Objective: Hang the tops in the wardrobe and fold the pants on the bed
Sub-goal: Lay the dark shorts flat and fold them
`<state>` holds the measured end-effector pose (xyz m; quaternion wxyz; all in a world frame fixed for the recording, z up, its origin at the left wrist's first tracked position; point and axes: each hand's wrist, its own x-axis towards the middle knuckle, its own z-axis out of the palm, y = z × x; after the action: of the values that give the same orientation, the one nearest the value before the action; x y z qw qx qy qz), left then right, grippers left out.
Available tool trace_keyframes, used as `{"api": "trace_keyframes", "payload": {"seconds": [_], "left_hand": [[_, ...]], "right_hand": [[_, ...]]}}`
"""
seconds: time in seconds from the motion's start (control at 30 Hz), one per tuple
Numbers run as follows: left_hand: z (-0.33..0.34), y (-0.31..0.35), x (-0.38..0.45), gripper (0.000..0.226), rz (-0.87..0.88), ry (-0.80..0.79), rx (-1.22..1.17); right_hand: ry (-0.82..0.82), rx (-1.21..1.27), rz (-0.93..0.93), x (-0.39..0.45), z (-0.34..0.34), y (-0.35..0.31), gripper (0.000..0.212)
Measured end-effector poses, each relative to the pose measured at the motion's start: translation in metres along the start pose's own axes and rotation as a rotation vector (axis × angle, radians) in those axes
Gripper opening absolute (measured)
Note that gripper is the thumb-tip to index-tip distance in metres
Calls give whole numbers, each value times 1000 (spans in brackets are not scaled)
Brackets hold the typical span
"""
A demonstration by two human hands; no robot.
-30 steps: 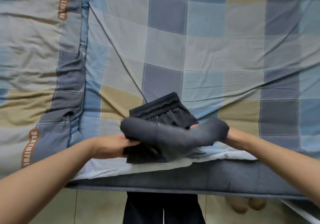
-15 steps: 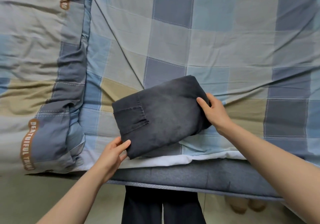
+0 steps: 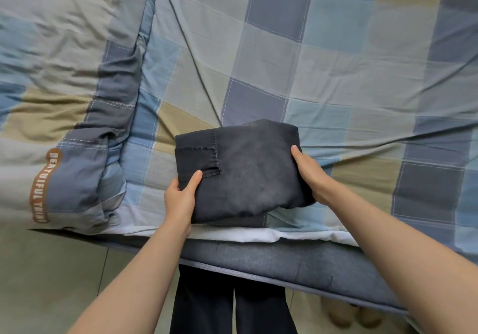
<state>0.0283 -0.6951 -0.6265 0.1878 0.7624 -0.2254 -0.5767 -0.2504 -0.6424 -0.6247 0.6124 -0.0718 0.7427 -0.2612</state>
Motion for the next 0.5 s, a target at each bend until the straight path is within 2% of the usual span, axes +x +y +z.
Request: {"api": "trace_keyframes", "payload": {"seconds": [0.1, 0.3, 0.5], "left_hand": [[-2, 9, -21, 24, 116, 117, -28], [-17, 56, -96, 18, 322, 145, 22], [-31, 129, -188, 38, 481, 115, 66]], "right_hand": [[62, -8, -52, -19, -2, -3, 29], [270, -30, -290, -99, 0, -27, 17], [428, 6, -474, -221, -21, -68, 8]]}}
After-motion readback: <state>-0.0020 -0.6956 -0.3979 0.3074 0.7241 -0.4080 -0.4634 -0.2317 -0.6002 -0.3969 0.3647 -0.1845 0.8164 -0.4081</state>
